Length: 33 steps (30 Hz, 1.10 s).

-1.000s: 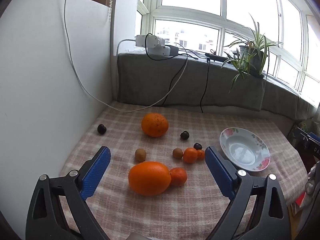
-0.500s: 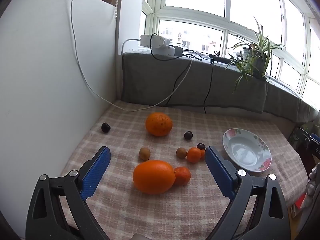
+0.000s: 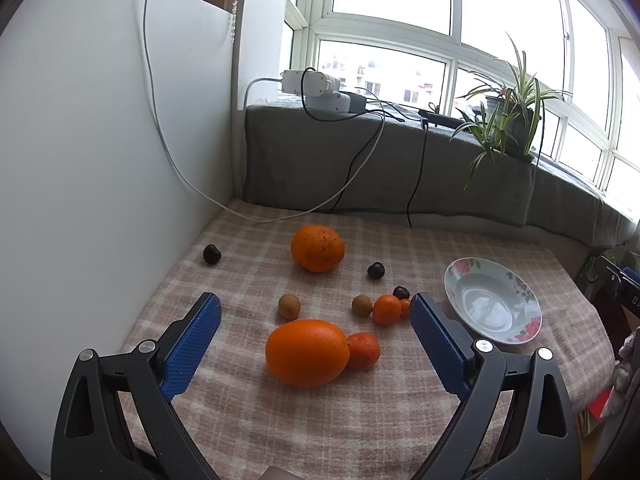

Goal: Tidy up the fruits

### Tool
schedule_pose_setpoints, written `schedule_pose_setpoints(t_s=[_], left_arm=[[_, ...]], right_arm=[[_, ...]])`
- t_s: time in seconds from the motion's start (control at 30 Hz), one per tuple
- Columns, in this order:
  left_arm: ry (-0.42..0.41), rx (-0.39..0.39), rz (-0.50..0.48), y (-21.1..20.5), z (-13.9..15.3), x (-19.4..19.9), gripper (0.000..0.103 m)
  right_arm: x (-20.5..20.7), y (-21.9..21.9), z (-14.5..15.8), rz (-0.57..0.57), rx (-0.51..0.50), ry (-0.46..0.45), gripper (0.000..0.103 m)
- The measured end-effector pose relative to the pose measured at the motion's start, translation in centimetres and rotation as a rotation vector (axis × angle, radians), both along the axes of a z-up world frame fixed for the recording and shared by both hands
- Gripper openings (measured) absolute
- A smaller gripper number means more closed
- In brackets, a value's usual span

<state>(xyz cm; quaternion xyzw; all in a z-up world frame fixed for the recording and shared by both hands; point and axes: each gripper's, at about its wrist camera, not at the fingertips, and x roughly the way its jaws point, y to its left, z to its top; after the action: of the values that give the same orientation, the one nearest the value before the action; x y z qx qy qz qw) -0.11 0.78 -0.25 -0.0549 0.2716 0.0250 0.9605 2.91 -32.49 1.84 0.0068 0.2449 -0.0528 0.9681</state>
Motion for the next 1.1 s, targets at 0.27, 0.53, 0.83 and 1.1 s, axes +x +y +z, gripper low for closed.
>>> schedule_pose_setpoints(t_s=[0.27, 0.53, 0.83, 1.1], left_arm=[[-0.001, -0.002, -0.003, -0.06, 0.02, -0.11, 0.095], [-0.001, -0.006, -0.002, 0.17, -0.07, -0.11, 0.095], [-0.002, -0.006, -0.002, 0.16, -0.07, -0.17, 0.095], [0.001, -0.003, -0.004, 0.03, -0.13, -0.11, 0.095]], right_arm=[[-0.12, 0.0, 0.13, -0.004, 0.0, -0.002, 0.103], [-0.14, 0.05, 0.03, -0.003, 0.001, -0.001, 0.103], [-0.04, 0.22, -0.14, -0.005, 0.0, 0.001, 0.103], [0.03, 0.37, -0.26, -0.004, -0.004, 0.004, 0.103]])
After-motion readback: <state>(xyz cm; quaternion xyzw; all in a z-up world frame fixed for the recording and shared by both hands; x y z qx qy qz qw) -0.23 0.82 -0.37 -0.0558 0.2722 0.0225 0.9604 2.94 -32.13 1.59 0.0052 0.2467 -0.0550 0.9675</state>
